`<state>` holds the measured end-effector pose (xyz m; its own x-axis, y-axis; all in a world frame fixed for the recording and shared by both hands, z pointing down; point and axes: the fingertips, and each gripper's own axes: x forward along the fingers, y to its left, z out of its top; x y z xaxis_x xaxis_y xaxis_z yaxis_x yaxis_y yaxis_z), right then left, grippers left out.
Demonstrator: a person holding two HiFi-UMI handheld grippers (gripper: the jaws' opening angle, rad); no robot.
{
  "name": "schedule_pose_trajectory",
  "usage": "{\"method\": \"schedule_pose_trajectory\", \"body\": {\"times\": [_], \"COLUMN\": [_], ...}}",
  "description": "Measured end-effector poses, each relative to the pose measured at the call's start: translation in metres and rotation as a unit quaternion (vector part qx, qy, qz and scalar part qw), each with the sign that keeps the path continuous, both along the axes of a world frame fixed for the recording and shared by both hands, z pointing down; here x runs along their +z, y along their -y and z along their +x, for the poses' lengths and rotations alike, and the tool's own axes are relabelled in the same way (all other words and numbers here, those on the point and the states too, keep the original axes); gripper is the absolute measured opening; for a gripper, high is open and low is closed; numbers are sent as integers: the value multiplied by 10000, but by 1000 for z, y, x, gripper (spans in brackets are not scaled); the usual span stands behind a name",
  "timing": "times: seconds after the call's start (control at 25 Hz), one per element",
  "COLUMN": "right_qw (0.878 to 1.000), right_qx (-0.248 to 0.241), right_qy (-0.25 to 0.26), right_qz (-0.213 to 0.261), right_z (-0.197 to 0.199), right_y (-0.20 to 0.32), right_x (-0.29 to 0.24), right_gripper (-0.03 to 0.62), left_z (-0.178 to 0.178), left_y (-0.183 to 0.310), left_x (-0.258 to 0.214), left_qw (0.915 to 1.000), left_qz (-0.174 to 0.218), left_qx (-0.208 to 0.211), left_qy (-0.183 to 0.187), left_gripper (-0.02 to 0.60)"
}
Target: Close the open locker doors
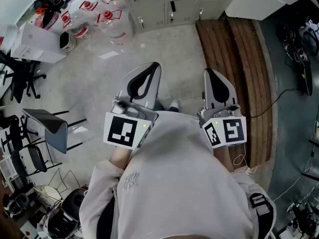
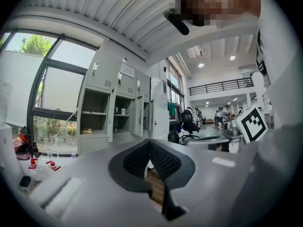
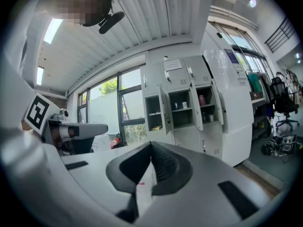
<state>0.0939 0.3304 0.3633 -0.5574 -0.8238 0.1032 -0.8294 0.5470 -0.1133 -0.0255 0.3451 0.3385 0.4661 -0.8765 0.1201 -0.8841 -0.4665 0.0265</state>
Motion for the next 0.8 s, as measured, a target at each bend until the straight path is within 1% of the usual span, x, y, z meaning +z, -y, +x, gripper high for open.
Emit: {"method": "schedule_pose_trajectory", "body": {"times": [0.16,0.28,0.52,0.72,0.8], "right_qw": [9999,9998,9998,9995,9993], "right_qx": [-146,-186,-197,-281,-295], "right_qy": [58,69,87,117,158], "right_qz": [3,12,21,104,167], "right_z": [21,31,39,45,44], "right_y": [-5,-6,-2,0,2], "right_x": [-3,-3,-7,-9,-12], "right_gripper": [11,11,11,12,12], "left_z": [29,40,49,55,52], "left_y": [-1,0,3,4,6], "left_x": [-10,-12,-18,-15,-15], "left_qw": [9996,9997,9993,9996,9995], "left_qz": [278,240,342,223,266], "left_qx": [53,42,38,10,-6], "left_qy": [28,78,127,149,150], "left_gripper": [8,8,7,7,8]}}
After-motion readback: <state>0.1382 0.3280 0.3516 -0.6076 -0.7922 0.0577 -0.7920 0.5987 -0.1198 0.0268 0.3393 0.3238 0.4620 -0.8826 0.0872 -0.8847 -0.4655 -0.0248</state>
